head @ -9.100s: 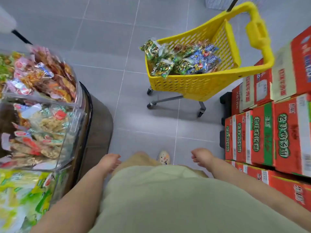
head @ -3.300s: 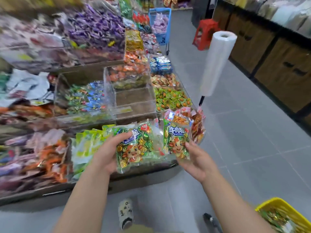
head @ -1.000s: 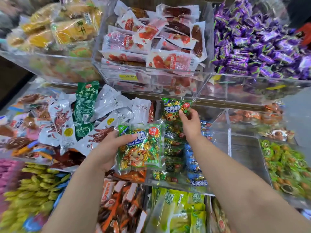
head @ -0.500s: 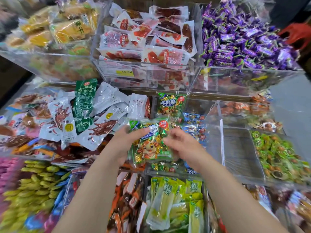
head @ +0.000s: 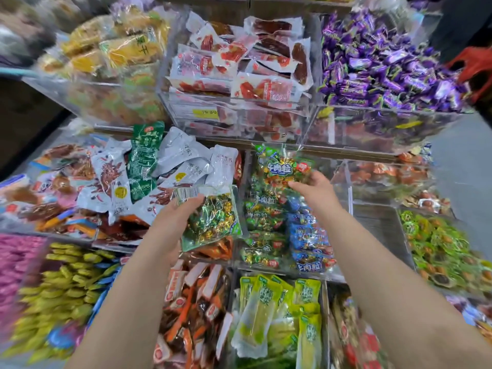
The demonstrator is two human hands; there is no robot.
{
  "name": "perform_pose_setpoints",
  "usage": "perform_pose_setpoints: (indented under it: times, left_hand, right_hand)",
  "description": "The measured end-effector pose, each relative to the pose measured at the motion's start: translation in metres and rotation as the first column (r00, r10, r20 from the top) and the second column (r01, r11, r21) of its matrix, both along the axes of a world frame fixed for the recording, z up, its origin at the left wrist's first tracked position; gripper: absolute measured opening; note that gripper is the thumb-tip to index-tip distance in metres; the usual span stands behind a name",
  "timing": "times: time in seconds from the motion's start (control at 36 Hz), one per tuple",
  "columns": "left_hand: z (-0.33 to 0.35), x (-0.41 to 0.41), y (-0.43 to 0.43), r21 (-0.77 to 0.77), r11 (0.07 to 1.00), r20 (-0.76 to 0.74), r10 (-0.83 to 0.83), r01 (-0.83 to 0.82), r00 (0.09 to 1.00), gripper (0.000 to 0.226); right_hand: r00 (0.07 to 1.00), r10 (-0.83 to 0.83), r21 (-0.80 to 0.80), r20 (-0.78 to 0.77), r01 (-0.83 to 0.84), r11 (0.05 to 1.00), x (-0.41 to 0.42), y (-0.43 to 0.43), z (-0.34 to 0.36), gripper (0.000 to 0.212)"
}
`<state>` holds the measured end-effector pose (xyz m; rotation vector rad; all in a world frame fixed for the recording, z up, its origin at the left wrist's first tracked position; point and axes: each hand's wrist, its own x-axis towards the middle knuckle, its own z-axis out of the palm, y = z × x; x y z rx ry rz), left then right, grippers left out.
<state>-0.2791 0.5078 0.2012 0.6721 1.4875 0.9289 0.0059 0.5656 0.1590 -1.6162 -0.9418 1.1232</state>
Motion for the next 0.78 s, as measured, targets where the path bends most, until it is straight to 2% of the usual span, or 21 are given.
perform_pose_setpoints:
  times: [0.19, 0.28, 0.36, 0.42, 0.47, 0.58, 0.64, 0.69, 0.75, 0.78]
  left_hand:
    - [-0.001, -0.007, 0.006, -0.056, 0.998, 0.006, -0.035, 0.035, 0.999, 0.1]
    - [-0.005, -0.007, 0.01, -0.06, 0.997, 0.002, -0.039, 0.039, 0.999, 0.098]
    - [-0.005, -0.004, 0.014, -0.053, 0.998, 0.004, -0.037, 0.037, 0.999, 0.093]
    - [-0.005, -0.002, 0.017, -0.046, 0.996, 0.018, -0.075, 0.076, 0.997, 0.098]
    - [-0.005, 0.0, 0.018, -0.036, 0.995, 0.033, -0.091, 0.092, 0.995, 0.099]
    - [-0.006, 0.005, 0.018, -0.059, 0.992, 0.065, -0.11, 0.114, 0.992, 0.095]
    - [-0.005, 0.008, 0.017, -0.064, 0.989, 0.091, -0.124, 0.13, 0.988, 0.095]
    - [-0.002, 0.013, 0.015, -0.053, 0.989, 0.113, -0.128, 0.135, 0.985, 0.095]
    - [0.0, 0.019, 0.013, -0.019, 0.986, 0.143, -0.164, 0.168, 0.976, 0.104]
    - [0.0, 0.022, 0.013, 0.0, 0.982, 0.165, -0.184, 0.187, 0.969, 0.106]
  right_hand:
    - [0.994, 0.095, -0.057, 0.055, -0.092, 0.994, -0.011, 0.047, -0.029, 0.025]
    - [0.974, 0.124, -0.119, 0.19, -0.103, 0.988, -0.007, 0.049, -0.044, 0.024]
    - [0.957, 0.086, -0.124, 0.277, -0.053, 0.991, -0.006, 0.045, -0.052, 0.036]
    - [0.955, 0.06, -0.11, 0.292, -0.028, 0.994, -0.006, 0.044, -0.054, 0.052]
    - [0.955, 0.071, -0.111, 0.289, -0.041, 0.993, -0.004, 0.042, -0.053, 0.063]
    - [0.968, 0.064, -0.13, 0.243, -0.033, 0.991, 0.001, 0.035, -0.043, 0.07]
    - [0.978, 0.017, -0.126, 0.207, 0.01, 0.992, 0.004, 0.027, -0.035, 0.066]
    - [0.984, -0.116, -0.076, 0.135, 0.127, 0.989, 0.009, 0.013, -0.025, 0.044]
    - [0.972, -0.234, -0.082, -0.013, 0.232, 0.969, 0.009, -0.006, -0.016, 0.02]
    - [0.963, -0.232, -0.128, -0.136, 0.215, 0.968, 0.006, -0.016, -0.013, 0.016]
